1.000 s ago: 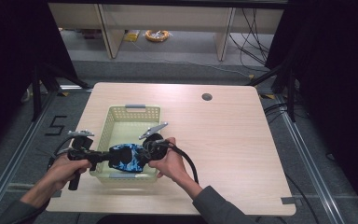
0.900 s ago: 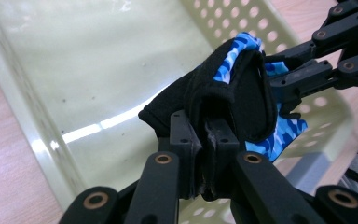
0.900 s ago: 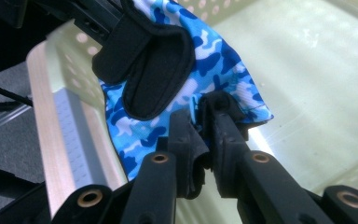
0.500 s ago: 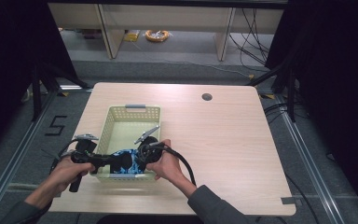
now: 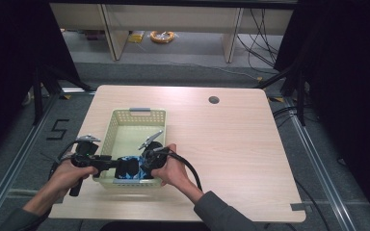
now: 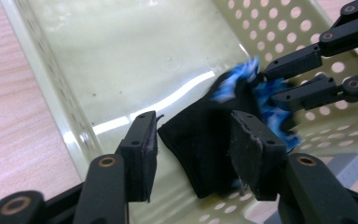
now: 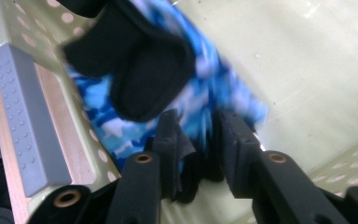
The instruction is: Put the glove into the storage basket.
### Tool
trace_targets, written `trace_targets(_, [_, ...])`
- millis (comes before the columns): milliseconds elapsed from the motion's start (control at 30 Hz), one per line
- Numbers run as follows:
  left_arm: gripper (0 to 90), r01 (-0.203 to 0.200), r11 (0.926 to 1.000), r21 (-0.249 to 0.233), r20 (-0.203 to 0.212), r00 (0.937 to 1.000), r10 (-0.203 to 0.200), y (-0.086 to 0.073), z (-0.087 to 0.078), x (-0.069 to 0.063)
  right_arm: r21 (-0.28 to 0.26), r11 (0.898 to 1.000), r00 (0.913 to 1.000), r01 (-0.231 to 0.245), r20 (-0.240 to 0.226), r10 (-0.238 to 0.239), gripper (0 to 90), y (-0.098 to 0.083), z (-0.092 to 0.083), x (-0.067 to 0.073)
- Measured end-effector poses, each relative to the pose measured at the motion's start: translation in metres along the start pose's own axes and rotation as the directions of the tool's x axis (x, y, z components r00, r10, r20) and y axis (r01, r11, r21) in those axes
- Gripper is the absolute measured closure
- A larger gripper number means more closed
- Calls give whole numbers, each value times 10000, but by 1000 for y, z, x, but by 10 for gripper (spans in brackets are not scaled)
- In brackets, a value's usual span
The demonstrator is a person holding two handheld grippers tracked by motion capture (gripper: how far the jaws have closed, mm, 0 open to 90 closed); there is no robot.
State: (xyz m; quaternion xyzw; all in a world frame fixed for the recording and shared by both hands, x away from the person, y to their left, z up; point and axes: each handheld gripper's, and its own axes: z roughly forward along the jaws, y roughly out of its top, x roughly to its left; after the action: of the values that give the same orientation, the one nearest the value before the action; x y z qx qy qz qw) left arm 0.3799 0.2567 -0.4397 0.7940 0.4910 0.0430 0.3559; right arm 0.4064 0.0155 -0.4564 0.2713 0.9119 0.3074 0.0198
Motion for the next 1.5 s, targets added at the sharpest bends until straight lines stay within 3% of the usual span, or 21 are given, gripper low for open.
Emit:
trace_targets(67, [484,156,9997,-167,-91,9998,-158,1,-1,-3,-119,9998,9999,134,46,-134,646,1,-2,0])
trace_targets(333, [451,-252,9992,-323,-107,9996,249,4,-8,-13,-643,9978,9997,182,193,-170,562,8,-18,0])
trace_targets(367, [451,-141,9980,-623,-1,9999,142,4,-7,-15,-757,9967,9995,278,155,-267,554,8,-20,0])
trace_targets(500, [407,-307,9984,-469,-45,9995,305,3,-6,-21,-1005,9942,9992,374,177,-358,535,7,-28,2])
trace_targets(600, [386,-214,9954,-939,53,9997,220,3,-7,-30,-1449,9885,9989,439,238,-409,506,2,-40,2])
trace_targets(633, [374,-302,9950,-956,66,9995,309,2,-7,-33,-1709,9826,9968,733,447,-665,503,0,-44,1])
trace_targets(700, [357,-251,9941,-1056,63,9996,259,1,-7,-36,-1823,9808,9970,690,475,-613,496,-2,-49,1])
trace_targets(733, [350,-397,9928,-1126,161,9990,417,0,-7,-43,-2149,9738,9965,744,525,-645,483,-8,-59,-1])
trace_targets(867, [316,-540,9888,-1394,364,9976,597,-1,-9,-57,-2404,9703,9996,270,161,-238,449,-23,-75,-6])
trace_targets(900, [316,-350,9860,-1628,408,9983,421,-1,-7,-61,-2489,9681,9995,287,-41,-307,451,-27,-77,-9])
trace_targets(967, [311,-642,9864,-1513,392,9967,708,-1,-8,-66,-2590,9659,9999,38,-138,-77,449,-35,-81,-11])
trace_targets(1033, [305,-620,9851,-1606,477,9964,705,0,-7,-72,-2644,9644,10000,23,-75,-45,442,-41,-84,-13])
trace_targets(1133, [293,-1032,9813,-1628,428,9928,1115,-1,-7,-80,-2717,9621,9996,-256,-162,220,427,-50,-92,-14])
trace_targets(1167, [289,-1256,9781,-1662,417,9901,1342,-2,-7,-84,-2904,9561,9991,-396,-245,340,424,-53,-94,-13])
trace_targets(1233, [289,-1308,9756,-1762,495,9887,1414,-3,-6,-88,-3190,9469,9992,-405,-189,364,413,-58,-99,-15])
trace_targets(1267, [288,-1347,9718,-1934,759,9855,1517,-5,-5,-97,-3162,9479,9992,-389,-88,380,409,-61,-102,-15])
trace_targets(1300, [288,-1463,9681,-2036,729,9838,1640,-6,-5,-102,-3300,9438,9998,-193,-39,190,406,-63,-104,-17])
trace_targets(1333, [286,-1641,9636,-2109,641,9814,1811,-8,-4,-107,-3341,9417,9992,-394,-81,390,404,-67,-107,-15])
trace_targets(1433, [275,-1807,9602,-2129,624,9782,1979,-11,-2,-116,-3522,9356,9997,-254,-31,260,398,-74,-110,-16])
trace_targets(1467, [271,-1969,9577,-2097,799,9728,2175,-14,1,-123,-3634,9304,9986,-483,41,534,393,-82,-115,-16])
trace_targets(1500, [267,-2157,9551,-2030,770,9689,2352,-15,2,-127,-3617,9313,9990,-434,-24,456,389,-84,-115,-16])
